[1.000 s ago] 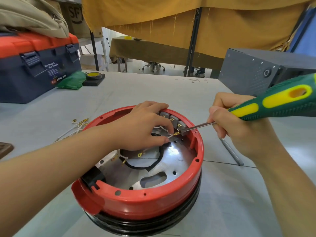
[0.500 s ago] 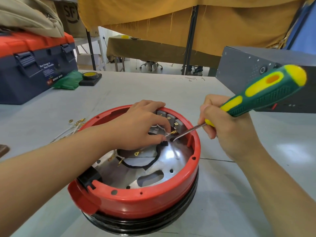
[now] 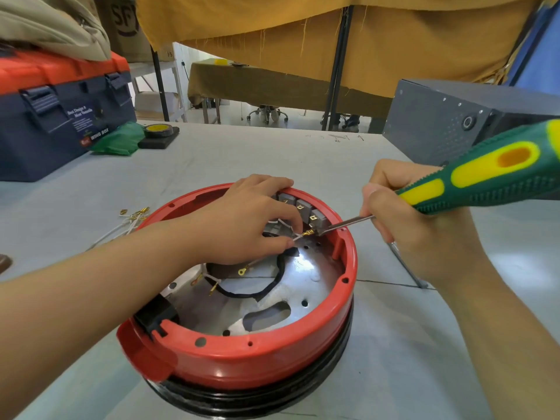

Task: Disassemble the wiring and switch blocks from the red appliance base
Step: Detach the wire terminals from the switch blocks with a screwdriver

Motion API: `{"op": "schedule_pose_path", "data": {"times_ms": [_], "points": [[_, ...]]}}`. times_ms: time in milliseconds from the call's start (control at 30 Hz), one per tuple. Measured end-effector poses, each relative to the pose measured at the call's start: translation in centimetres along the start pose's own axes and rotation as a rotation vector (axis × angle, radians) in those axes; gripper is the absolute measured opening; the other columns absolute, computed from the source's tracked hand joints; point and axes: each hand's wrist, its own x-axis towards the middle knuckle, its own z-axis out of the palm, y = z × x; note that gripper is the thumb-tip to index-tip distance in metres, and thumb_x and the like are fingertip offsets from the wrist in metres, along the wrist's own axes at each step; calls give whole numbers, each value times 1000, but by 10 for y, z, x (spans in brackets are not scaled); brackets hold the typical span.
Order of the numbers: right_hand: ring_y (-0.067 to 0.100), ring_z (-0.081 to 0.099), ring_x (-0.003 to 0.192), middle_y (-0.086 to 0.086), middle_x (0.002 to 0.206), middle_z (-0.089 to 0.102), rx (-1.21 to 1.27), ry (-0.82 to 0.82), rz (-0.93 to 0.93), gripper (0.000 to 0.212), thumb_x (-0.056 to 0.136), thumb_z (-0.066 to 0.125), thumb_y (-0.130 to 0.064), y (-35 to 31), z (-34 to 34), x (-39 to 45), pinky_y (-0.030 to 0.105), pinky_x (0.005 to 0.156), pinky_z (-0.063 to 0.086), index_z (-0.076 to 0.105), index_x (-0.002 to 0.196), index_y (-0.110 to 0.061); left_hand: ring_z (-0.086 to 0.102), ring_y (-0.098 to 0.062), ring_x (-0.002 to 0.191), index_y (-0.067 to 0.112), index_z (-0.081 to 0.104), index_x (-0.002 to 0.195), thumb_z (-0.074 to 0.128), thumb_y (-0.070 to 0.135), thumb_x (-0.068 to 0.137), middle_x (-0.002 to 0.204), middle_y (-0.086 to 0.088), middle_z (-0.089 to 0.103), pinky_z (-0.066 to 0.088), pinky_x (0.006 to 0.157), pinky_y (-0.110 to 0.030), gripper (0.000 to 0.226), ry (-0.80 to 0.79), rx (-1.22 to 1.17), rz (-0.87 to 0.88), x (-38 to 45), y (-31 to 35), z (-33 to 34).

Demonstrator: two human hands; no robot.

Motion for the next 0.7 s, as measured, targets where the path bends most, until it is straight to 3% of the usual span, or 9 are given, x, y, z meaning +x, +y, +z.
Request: {"op": "schedule_pose_path", "data": {"times_ms": [267, 400, 700], "points": [[7, 32, 47, 16, 58, 39, 47, 35, 29, 44, 74, 49, -28, 2, 1, 3, 23, 48, 29, 41, 61, 14, 17, -19, 140, 43, 60, 111, 54, 47, 86, 153, 0, 22, 17, 115, -36, 25, -3, 15, -1, 0, 1, 0], [7, 33, 46, 15, 54, 38, 65, 73, 51, 34, 78, 47, -15, 3, 1, 4, 23, 48, 30, 41, 60, 13, 16, -19, 140, 44, 60, 110, 54, 47, 86, 153, 0, 22, 17, 115, -37, 25, -5, 19, 0, 0, 1, 0], [6, 32, 40, -3, 40, 35, 186, 115, 102, 27, 76, 46, -12, 9, 4, 5, 16, 44, 27, 41, 54, 4, 17, -21, 140, 42, 61, 108, 54, 46, 87, 153, -1, 23, 18, 115, -39, 23, 7, 33, -9, 0, 3, 2]]}}
